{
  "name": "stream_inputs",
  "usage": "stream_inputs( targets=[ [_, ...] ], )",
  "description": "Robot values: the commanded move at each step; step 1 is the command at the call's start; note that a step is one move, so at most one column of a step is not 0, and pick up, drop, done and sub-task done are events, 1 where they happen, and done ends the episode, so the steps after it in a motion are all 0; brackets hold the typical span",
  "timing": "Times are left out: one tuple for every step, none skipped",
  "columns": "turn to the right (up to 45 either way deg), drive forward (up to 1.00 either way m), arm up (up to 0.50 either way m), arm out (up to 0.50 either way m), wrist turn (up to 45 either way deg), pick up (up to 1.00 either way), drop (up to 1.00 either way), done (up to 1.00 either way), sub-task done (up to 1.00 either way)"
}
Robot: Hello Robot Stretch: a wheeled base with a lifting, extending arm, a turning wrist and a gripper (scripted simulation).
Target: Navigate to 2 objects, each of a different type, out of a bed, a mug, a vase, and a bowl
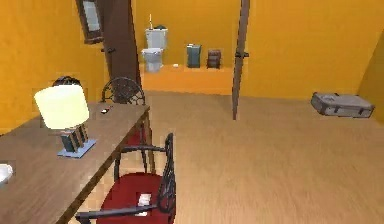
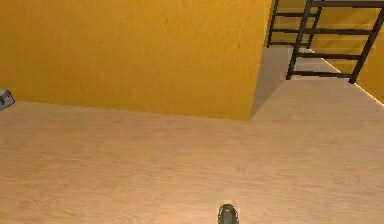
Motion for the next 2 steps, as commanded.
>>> stream_inputs(
  targets=[
    [0.0,0.05,0.0,0.0,0.0,0.0,0.0,0.0,0.0],
    [-45.0,0.0,0.0,0.0,0.0,0.0,0.0,0.0,0.0]
  ],
)
